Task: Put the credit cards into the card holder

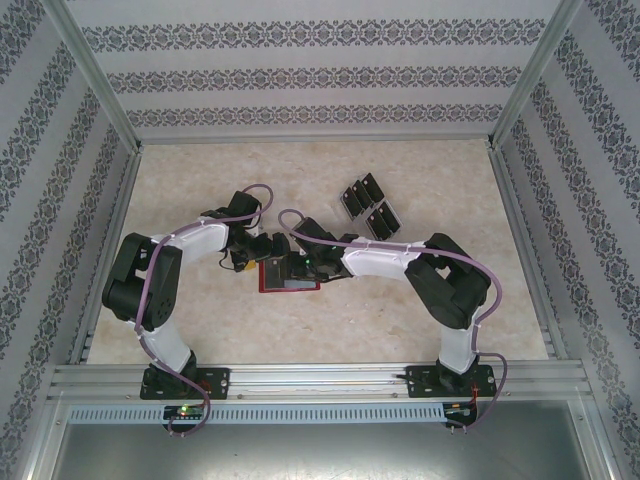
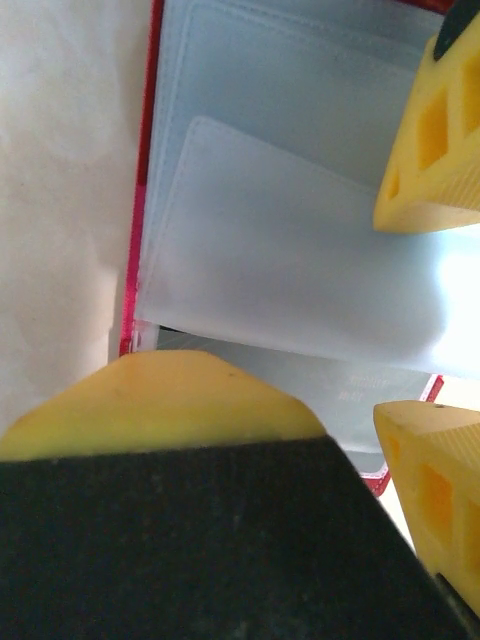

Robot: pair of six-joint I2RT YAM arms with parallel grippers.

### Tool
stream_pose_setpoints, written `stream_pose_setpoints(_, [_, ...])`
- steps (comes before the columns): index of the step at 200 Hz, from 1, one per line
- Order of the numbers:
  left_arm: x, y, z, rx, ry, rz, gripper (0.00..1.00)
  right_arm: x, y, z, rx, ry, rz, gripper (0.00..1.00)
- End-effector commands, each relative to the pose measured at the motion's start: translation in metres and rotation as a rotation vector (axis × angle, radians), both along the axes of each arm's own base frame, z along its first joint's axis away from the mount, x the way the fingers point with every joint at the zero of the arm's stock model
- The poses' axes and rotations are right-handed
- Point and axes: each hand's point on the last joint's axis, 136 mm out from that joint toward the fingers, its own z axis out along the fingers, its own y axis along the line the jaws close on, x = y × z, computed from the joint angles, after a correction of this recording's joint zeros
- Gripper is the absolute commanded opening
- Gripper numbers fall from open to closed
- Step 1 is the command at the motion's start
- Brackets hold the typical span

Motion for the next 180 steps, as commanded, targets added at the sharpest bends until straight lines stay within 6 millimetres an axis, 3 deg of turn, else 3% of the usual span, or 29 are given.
stream_pose_setpoints(1, [-0.004,0.023,-0.021,0.084,0.035,0.057,1.00,-0.001,0.011,0.005,0.022,0.000,0.011,0.49])
stream_pose_setpoints(62, [0.030,0.052,0.015,0.028,-0.045,0.202,1.00,-0.001,0.016,0.004,0.026,0.005,0.013,0.49])
stream_pose_setpoints(119, [0.039,0.083,0.031,-0.002,-0.086,0.288,1.00,-0.001,0.025,0.007,0.026,0.002,0.028,0.49])
stream_pose_setpoints(180, [0.049,0.093,0.042,-0.036,-0.125,0.320,1.00,-0.003,0.038,0.006,0.012,0.013,0.046,0.49])
